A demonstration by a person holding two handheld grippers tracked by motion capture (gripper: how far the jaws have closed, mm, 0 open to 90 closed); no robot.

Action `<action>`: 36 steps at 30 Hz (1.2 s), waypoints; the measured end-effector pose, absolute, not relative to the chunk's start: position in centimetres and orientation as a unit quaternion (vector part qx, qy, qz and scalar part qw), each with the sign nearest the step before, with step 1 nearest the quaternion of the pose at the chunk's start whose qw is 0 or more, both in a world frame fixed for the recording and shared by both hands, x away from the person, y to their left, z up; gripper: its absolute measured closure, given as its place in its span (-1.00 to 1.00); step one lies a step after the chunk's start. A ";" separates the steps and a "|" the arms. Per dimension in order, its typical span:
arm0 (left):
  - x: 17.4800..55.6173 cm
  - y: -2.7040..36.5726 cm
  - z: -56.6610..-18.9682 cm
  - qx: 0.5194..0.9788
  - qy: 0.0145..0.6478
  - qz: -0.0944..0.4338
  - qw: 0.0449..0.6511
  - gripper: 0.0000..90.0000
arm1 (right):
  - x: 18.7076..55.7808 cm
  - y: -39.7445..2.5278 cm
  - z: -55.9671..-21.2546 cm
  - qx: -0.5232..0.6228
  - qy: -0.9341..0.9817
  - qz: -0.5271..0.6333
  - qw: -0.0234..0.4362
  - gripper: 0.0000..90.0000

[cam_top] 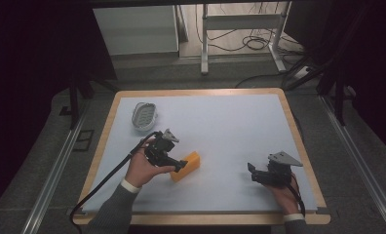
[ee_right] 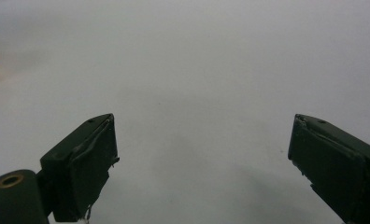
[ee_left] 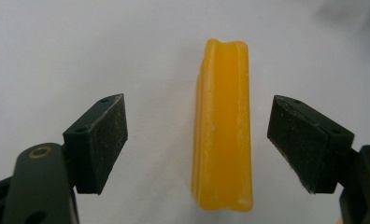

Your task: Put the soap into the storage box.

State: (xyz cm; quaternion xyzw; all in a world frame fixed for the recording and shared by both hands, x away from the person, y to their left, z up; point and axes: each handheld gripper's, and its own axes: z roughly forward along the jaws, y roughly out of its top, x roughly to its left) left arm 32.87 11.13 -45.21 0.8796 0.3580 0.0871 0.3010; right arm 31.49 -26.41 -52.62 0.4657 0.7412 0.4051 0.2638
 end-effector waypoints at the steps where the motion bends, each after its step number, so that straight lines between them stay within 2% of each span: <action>1: 32.9 10.9 -45.5 0.880 0.359 0.084 0.298 -0.54 | 31.5 -26.4 -52.6 0.465 0.742 0.405 0.264 -0.82; 8: 33.0 9.5 -47.1 0.886 0.359 0.069 0.284 -0.49 | 31.5 -26.4 -52.6 0.466 0.742 0.404 0.263 -0.82; 14: 33.3 8.6 -48.3 0.889 0.363 0.060 0.274 -0.37 | 31.5 -26.4 -52.6 0.466 0.742 0.403 0.265 -0.82; 16: 33.3 8.5 -48.4 0.888 0.363 0.058 0.275 -0.24 | 31.5 -26.4 -52.6 0.466 0.742 0.403 0.264 -0.82; 22: 33.6 8.2 -49.0 0.888 0.367 0.061 0.270 -0.06 | 31.5 -26.5 -52.6 0.470 0.740 0.402 0.265 -0.82; 28: 33.7 7.9 -49.5 0.891 0.363 0.054 0.266 0.30 | 31.6 -26.5 -52.6 0.471 0.740 0.402 0.265 -0.82; 36: 33.8 8.2 -49.3 0.892 0.361 0.056 0.268 0.36 | 31.6 -26.5 -52.7 0.474 0.738 0.400 0.267 -0.82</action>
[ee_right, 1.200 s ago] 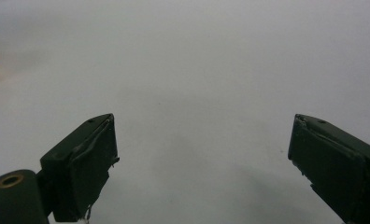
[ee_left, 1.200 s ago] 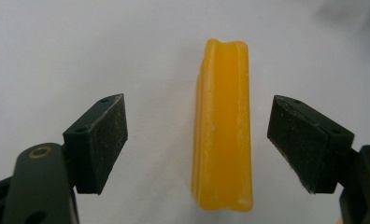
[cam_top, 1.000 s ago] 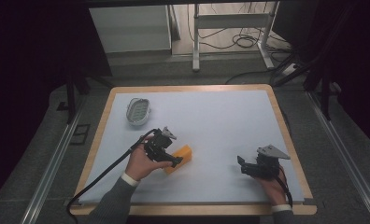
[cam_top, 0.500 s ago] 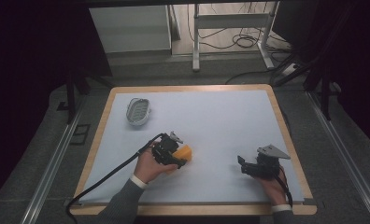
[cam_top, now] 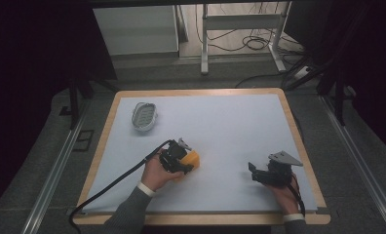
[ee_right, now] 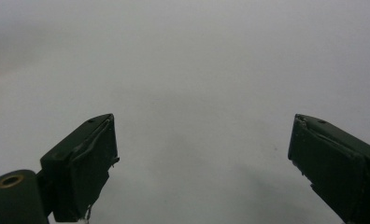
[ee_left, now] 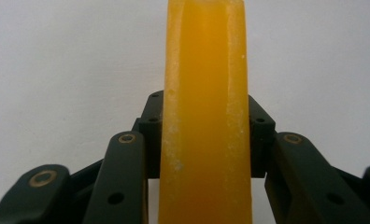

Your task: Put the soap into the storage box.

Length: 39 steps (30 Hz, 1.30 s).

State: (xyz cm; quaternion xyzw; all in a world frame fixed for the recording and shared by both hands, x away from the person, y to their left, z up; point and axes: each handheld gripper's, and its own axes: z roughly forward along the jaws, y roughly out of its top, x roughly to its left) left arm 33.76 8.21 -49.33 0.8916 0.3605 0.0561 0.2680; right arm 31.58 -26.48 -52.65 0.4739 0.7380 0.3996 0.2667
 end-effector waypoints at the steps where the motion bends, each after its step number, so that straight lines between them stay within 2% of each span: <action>1: 33.8 8.3 -49.3 0.890 0.360 0.053 0.274 0.36 | 31.6 -26.5 -52.6 0.476 0.738 0.399 0.266 -0.82; 19: 33.7 10.8 -46.1 0.878 0.357 0.066 0.313 0.36 | 31.5 -26.6 -52.6 0.474 0.737 0.401 0.269 -0.82; 39: 35.5 14.3 -43.5 0.856 0.387 0.088 0.331 0.36 | 31.4 -26.4 -52.6 0.470 0.738 0.398 0.276 -0.82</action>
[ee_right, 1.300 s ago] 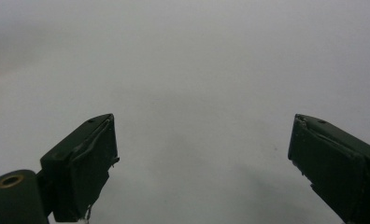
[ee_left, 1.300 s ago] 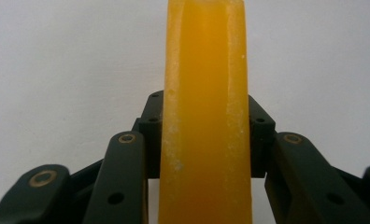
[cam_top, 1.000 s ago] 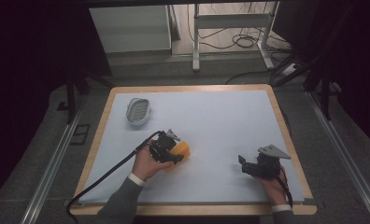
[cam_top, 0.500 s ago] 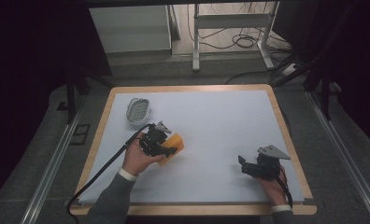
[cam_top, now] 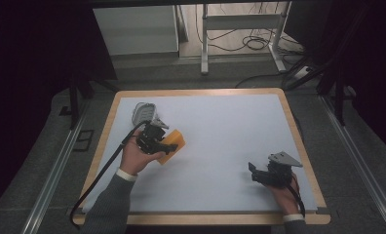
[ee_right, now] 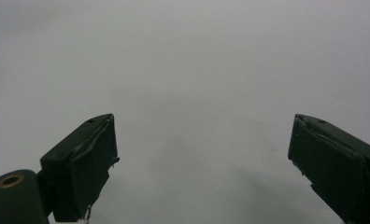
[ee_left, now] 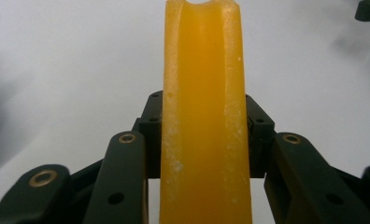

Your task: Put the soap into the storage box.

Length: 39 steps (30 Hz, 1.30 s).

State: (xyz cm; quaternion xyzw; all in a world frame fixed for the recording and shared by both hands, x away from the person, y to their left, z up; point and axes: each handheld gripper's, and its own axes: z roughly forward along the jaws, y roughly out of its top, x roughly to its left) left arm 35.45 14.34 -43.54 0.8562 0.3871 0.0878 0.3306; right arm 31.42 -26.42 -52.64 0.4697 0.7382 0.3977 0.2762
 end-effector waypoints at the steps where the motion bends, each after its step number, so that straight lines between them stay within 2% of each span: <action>1: 35.6 14.5 -43.4 0.856 0.387 0.090 0.330 0.36 | 31.4 -26.4 -52.6 0.471 0.738 0.397 0.276 -0.82; 39: 40.0 18.0 -41.2 0.828 0.435 0.115 0.334 0.36 | 31.4 -26.3 -52.7 0.472 0.739 0.389 0.282 -0.82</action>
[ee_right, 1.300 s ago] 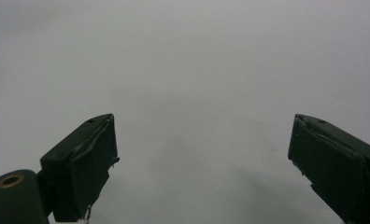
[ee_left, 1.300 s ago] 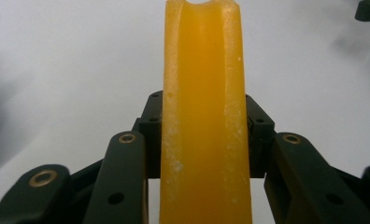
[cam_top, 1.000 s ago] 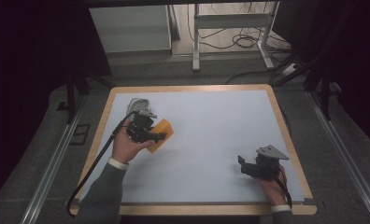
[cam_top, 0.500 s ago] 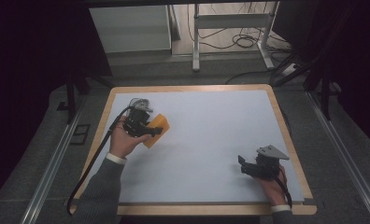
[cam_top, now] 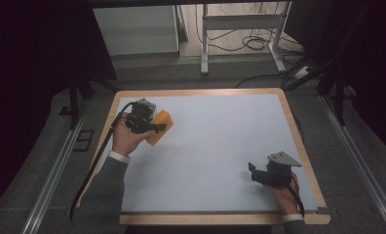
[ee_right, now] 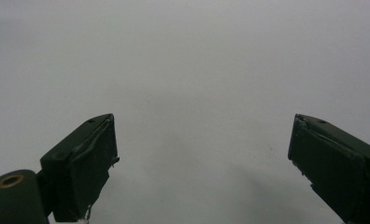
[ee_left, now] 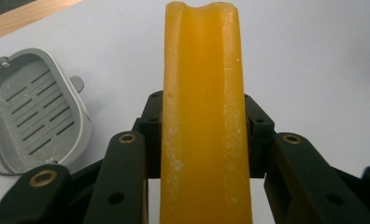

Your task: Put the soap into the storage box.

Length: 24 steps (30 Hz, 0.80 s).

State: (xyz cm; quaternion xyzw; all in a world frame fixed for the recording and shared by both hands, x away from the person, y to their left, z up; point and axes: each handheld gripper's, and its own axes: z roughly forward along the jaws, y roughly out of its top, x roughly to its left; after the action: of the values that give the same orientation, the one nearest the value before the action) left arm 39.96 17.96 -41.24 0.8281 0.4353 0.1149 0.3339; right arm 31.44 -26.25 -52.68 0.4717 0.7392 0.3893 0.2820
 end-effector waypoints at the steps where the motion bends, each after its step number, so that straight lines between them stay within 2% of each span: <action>1: 40.1 18.0 -41.1 0.828 0.437 0.112 0.333 0.36 | 31.4 -26.2 -52.7 0.471 0.739 0.389 0.283 -0.82; 24: 44.3 20.6 -40.3 0.796 0.488 0.128 0.335 0.36 | 31.4 -26.3 -52.7 0.473 0.738 0.388 0.285 -0.82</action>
State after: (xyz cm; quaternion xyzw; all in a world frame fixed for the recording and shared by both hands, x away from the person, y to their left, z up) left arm 44.25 20.59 -40.31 0.7962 0.4875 0.1276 0.3349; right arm 31.43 -26.26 -52.68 0.4729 0.7376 0.3885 0.2854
